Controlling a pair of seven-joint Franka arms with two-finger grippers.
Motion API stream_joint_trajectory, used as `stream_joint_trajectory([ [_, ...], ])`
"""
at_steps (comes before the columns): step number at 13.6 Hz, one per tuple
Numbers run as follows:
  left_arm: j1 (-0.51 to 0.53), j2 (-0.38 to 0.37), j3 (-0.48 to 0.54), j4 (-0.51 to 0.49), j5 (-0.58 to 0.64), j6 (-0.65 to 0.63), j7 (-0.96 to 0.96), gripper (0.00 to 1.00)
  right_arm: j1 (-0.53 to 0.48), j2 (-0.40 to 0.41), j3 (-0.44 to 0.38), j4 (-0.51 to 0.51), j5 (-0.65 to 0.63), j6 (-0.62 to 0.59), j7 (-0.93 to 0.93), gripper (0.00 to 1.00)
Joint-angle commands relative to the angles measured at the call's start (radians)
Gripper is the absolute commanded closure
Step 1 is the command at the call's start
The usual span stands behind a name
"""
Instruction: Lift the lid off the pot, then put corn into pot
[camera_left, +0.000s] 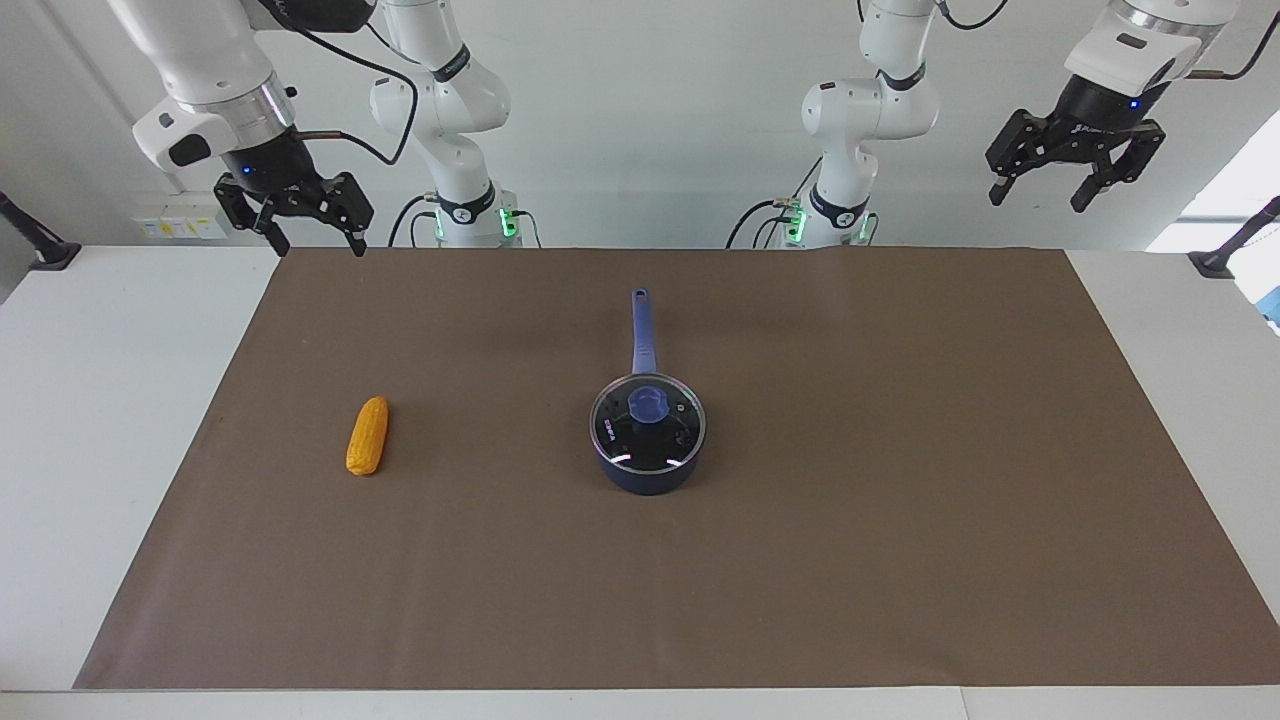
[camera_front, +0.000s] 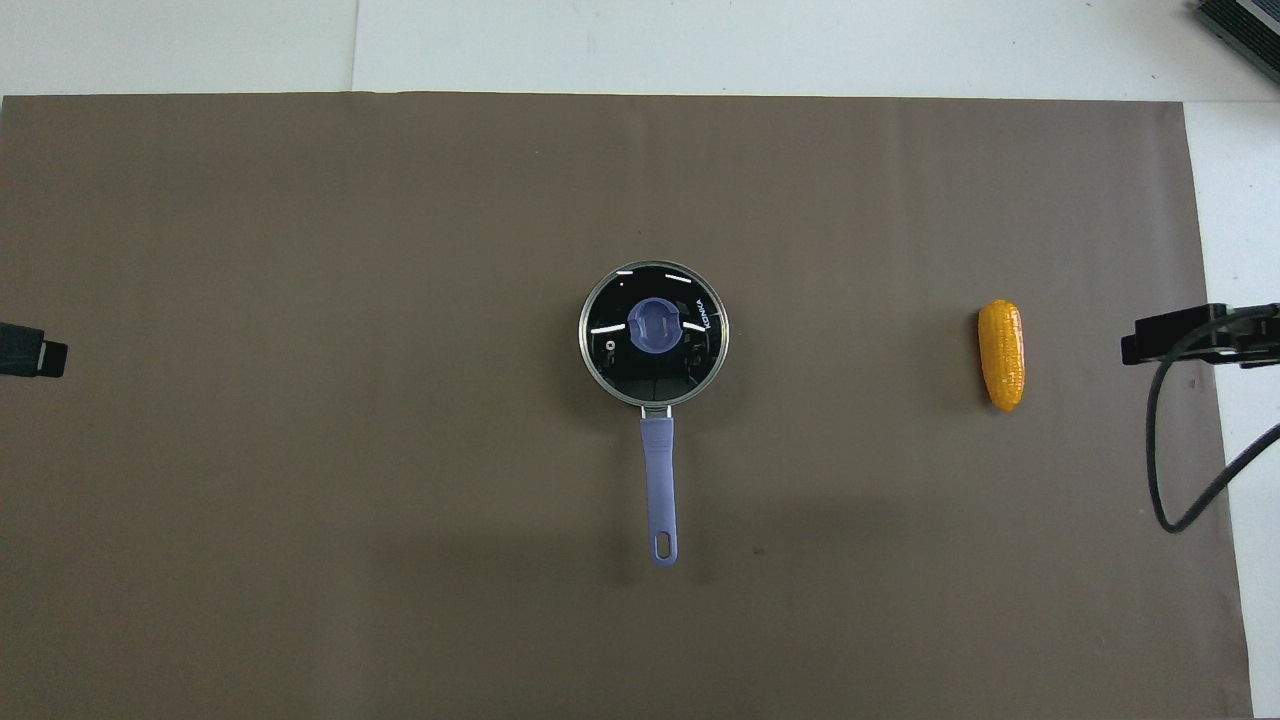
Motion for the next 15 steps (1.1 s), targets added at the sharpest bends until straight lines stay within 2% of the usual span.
stream_joint_trajectory([
  [1,0.002,-0.011,0.004,0.0,0.003,-0.01,-0.001,0.0,-0.012,-0.006,0.002,-0.01,0.019,0.001,-0.005,0.0],
  [15,0.008,-0.018,0.004,-0.003,0.001,-0.01,-0.001,0.0,-0.012,-0.005,0.002,-0.004,0.018,-0.004,-0.013,0.0],
])
